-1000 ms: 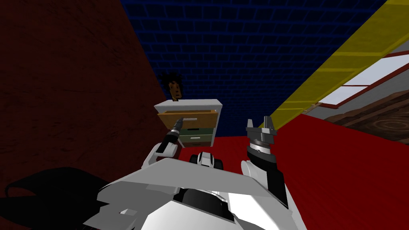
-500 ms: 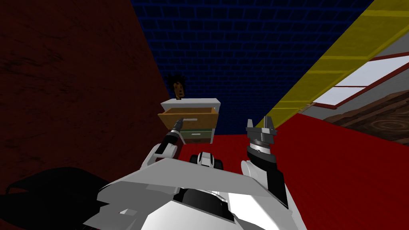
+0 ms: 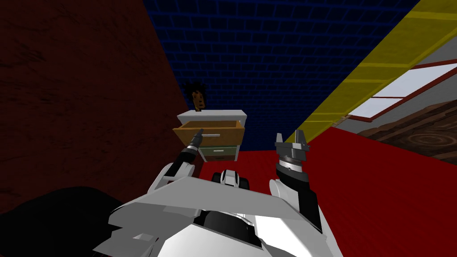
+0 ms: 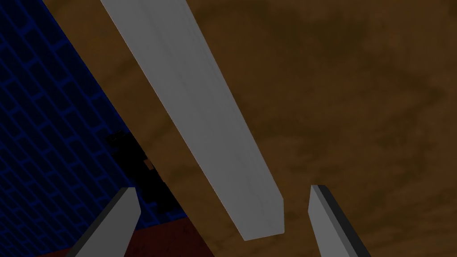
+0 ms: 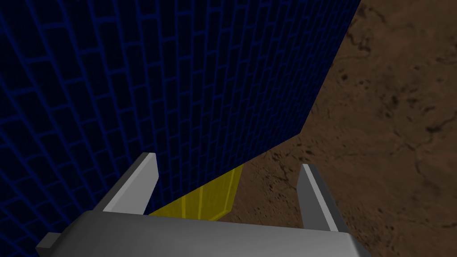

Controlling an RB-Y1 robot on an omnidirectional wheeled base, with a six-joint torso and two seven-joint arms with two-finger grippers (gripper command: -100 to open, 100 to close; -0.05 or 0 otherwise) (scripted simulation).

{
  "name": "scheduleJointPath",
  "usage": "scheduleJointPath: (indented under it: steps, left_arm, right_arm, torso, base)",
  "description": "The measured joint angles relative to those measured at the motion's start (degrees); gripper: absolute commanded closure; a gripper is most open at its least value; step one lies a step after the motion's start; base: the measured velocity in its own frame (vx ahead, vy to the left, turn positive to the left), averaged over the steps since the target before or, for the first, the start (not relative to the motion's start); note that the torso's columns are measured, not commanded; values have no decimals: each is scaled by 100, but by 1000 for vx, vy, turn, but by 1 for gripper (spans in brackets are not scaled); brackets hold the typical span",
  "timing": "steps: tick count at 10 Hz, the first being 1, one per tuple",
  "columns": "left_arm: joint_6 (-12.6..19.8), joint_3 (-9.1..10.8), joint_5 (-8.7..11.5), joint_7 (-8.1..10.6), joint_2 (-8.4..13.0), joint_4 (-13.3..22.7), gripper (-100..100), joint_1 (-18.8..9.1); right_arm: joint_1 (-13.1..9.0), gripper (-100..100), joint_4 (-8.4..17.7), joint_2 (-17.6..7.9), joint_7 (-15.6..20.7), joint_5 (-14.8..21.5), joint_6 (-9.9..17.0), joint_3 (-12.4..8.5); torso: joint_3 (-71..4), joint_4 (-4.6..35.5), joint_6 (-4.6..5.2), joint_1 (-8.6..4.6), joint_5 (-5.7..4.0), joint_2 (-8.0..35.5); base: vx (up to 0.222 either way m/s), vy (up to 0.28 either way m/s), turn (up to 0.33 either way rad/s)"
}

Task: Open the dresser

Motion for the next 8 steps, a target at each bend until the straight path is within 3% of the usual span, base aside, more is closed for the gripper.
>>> scheduleJointPath:
  steps: [5,6,8]
  left_arm:
    - [537,-51,59,-2,67,-865,-100,458]
    - [566,-47,66,4,73,-875,0,470]
    - [580,-51,67,5,72,-854,0,479]
  right_arm:
    - [-1,0,0,0,0,0,0,0]
    - [-1,0,0,0,0,0,0,0]
    - [-1,0,0,0,0,0,0,0]
  torso:
    - [16,36,-11,-12,-23,38]
    - [21,26,-6,-11,-15,39]
    - [12,14,-2,-5,-7,22]
  base:
    - [34,7,-22]
    - [7,1,0]
    - [0,0,0]
